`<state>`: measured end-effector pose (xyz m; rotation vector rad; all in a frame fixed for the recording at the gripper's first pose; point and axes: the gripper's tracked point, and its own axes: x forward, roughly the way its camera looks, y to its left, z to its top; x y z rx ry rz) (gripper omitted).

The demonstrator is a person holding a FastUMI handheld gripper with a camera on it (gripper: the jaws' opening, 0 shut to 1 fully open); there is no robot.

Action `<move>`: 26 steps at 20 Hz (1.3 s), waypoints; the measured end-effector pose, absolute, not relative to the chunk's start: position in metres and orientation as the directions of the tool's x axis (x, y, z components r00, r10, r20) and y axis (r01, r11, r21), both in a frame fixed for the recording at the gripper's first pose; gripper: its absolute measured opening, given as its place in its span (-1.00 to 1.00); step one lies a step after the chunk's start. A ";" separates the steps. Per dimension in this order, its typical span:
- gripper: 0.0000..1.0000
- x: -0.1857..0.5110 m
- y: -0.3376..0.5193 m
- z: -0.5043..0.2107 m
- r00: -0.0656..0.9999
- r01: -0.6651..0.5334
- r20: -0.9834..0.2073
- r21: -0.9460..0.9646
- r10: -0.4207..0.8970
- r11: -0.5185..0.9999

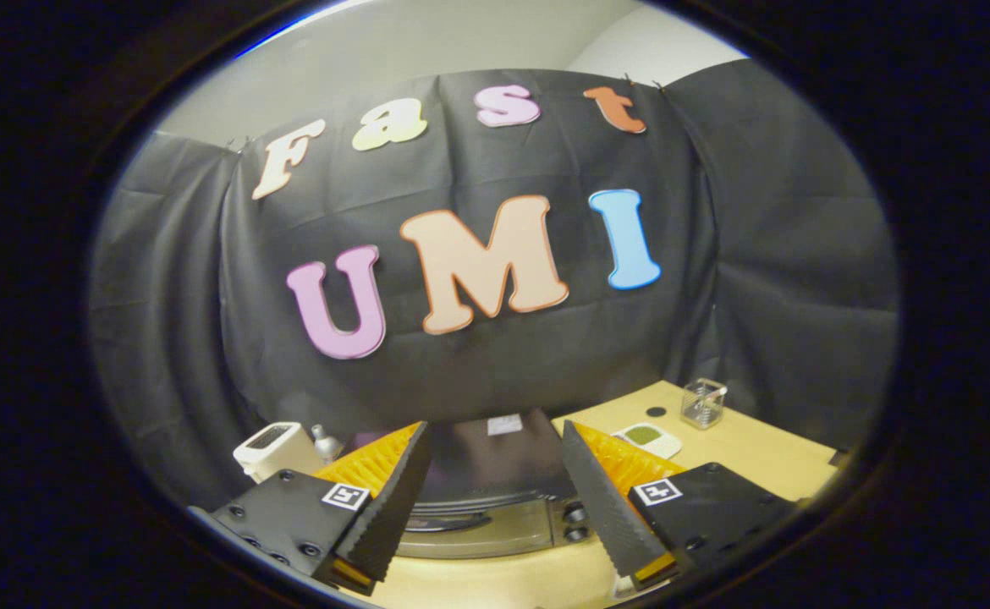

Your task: Open the toaster oven, put the food inside, and close the toaster oven door.

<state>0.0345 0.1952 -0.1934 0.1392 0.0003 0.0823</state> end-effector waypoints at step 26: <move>0.95 0.056 0.273 -0.298 0.984 -0.180 -0.008 0.060 0.181 0.982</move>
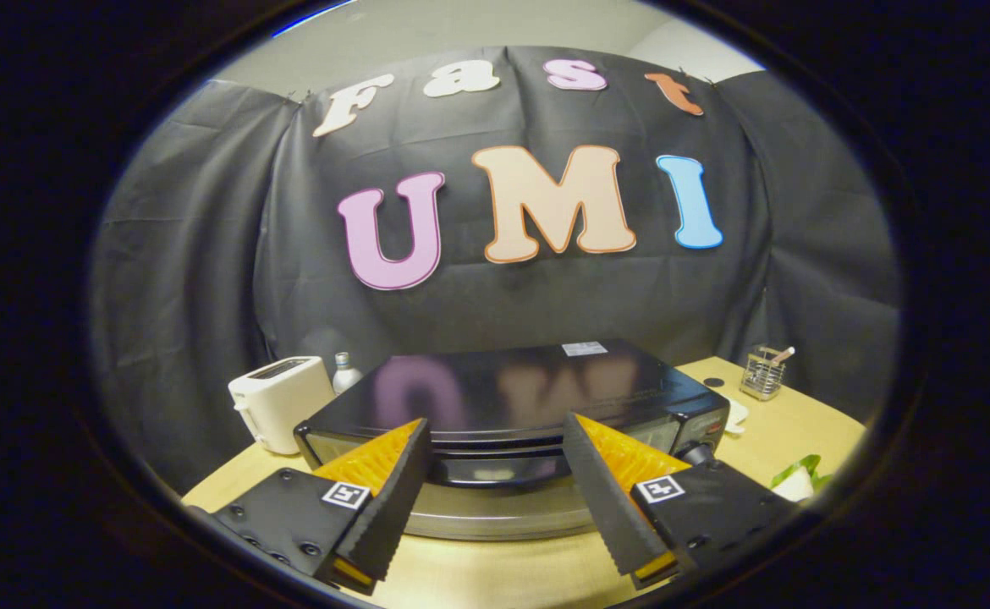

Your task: Open the toaster oven, put the food inside, and close the toaster oven door.

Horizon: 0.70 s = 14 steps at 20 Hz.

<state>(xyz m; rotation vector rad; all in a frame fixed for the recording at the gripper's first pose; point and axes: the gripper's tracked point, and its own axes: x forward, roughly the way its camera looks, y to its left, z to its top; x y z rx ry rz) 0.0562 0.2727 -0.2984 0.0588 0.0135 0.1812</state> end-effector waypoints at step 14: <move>0.86 -0.043 0.244 -0.371 0.921 -0.221 -0.323 0.020 0.216 0.975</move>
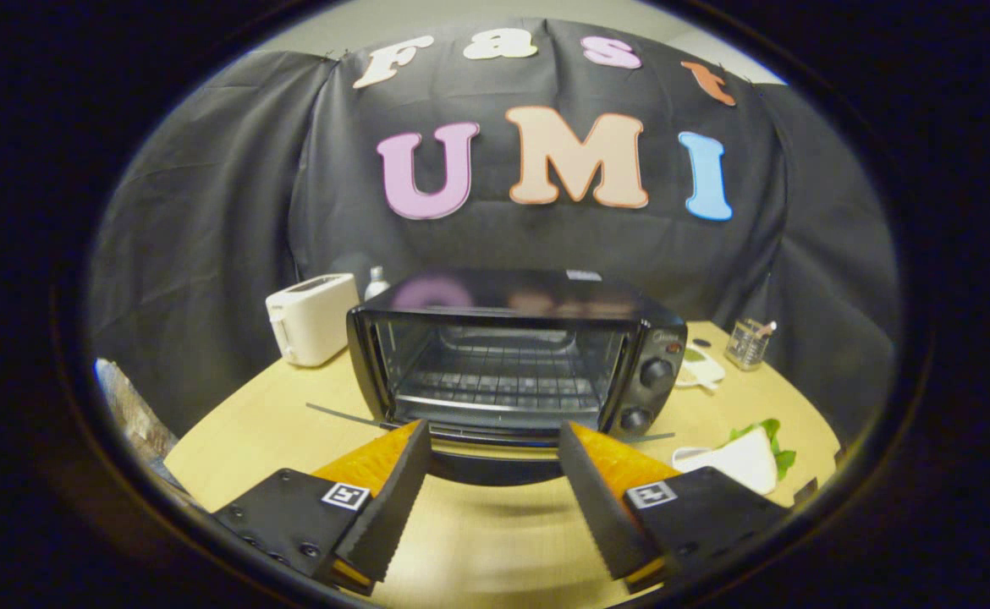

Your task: Open the toaster oven, put the food inside, and close the toaster oven door.

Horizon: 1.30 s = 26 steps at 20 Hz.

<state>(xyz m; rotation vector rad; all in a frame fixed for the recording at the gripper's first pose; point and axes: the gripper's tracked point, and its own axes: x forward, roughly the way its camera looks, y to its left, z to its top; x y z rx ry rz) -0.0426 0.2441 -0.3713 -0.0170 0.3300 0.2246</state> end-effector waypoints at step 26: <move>0.58 -0.092 0.231 -0.468 0.600 -0.227 -0.756 0.154 0.263 0.962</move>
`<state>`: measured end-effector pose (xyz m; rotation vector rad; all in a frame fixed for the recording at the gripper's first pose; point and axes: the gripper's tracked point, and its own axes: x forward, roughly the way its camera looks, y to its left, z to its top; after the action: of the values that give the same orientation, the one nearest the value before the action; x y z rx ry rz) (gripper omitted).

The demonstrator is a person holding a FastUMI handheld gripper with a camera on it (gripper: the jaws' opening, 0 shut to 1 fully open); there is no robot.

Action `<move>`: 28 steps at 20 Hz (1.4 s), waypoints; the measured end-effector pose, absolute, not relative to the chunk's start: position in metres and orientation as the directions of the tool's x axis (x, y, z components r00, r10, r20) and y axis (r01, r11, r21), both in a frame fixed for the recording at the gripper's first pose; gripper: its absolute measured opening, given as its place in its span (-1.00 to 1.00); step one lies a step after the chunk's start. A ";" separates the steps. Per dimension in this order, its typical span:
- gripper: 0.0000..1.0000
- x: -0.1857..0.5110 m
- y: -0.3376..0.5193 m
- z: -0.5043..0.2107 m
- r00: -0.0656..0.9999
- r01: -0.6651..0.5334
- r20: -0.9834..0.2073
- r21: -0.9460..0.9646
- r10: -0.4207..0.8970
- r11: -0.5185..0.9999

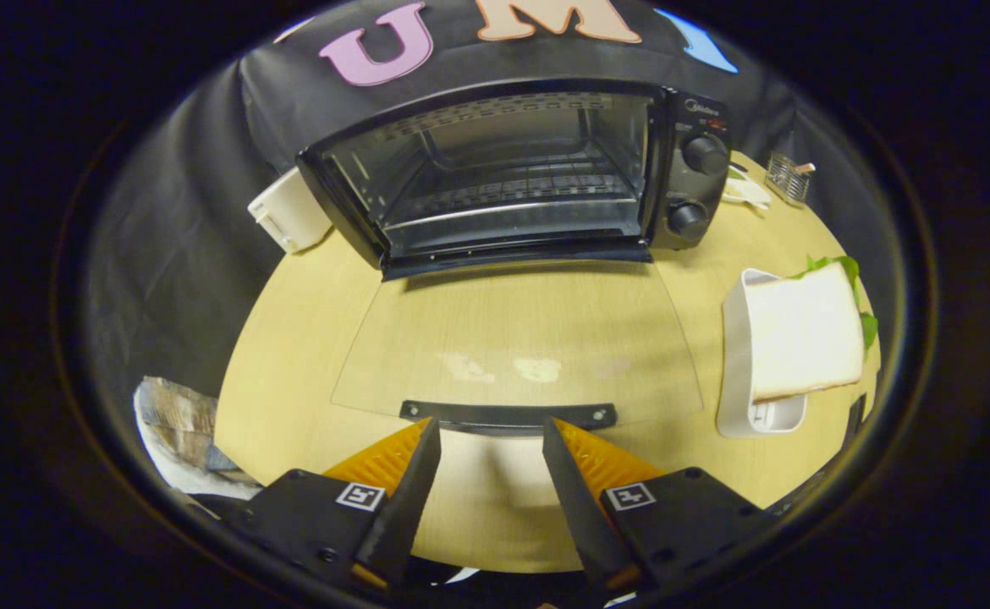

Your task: Open the toaster oven, put the food inside, and close the toaster oven door.

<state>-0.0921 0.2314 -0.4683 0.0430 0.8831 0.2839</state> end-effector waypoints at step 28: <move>0.75 -0.007 -0.022 -0.442 0.439 -0.010 -0.794 0.464 0.421 0.886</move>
<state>-0.0069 -0.0217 -0.4415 0.4254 1.0912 0.2775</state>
